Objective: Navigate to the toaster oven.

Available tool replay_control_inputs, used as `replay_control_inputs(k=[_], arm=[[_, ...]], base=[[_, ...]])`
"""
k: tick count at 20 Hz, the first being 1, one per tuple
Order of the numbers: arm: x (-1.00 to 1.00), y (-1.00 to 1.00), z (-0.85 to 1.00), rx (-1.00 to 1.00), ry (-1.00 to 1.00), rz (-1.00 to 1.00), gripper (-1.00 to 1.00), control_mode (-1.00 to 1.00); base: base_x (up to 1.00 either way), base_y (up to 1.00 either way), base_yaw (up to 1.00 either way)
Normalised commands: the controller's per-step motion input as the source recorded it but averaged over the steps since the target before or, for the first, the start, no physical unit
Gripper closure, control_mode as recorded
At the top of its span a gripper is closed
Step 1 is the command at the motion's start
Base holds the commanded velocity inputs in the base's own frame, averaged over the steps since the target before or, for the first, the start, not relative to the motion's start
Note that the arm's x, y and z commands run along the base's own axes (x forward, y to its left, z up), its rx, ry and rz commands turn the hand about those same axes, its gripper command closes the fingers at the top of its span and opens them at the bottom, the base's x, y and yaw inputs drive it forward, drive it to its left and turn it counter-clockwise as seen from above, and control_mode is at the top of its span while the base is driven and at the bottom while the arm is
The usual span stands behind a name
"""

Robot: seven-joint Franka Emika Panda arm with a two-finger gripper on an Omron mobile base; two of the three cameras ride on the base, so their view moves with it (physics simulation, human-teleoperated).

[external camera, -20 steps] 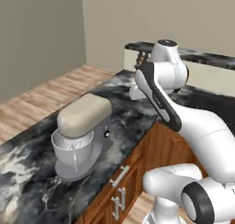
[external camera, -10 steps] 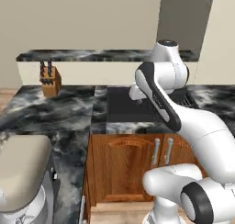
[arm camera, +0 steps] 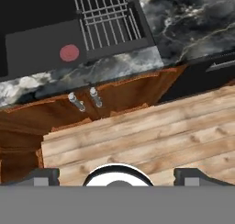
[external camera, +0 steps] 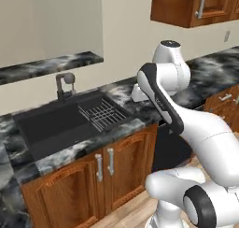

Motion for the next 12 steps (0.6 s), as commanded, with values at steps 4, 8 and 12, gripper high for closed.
replay_control_inputs(k=[4, 8, 12], arm=[[0.0, 0.0, 0.0, 0.0, 0.0, 0.0, -1.0, 1.0], [0.0, 0.0, 0.0, 0.0, 0.0, 0.0, -1.0, 1.0], [0.0, 0.0, 0.0, 0.0, 0.0, 0.0, -1.0, 1.0]], base=[[0.0, -0.43, -0.9], [0.0, -0.53, -0.87], [0.06, -0.63, -0.78]])
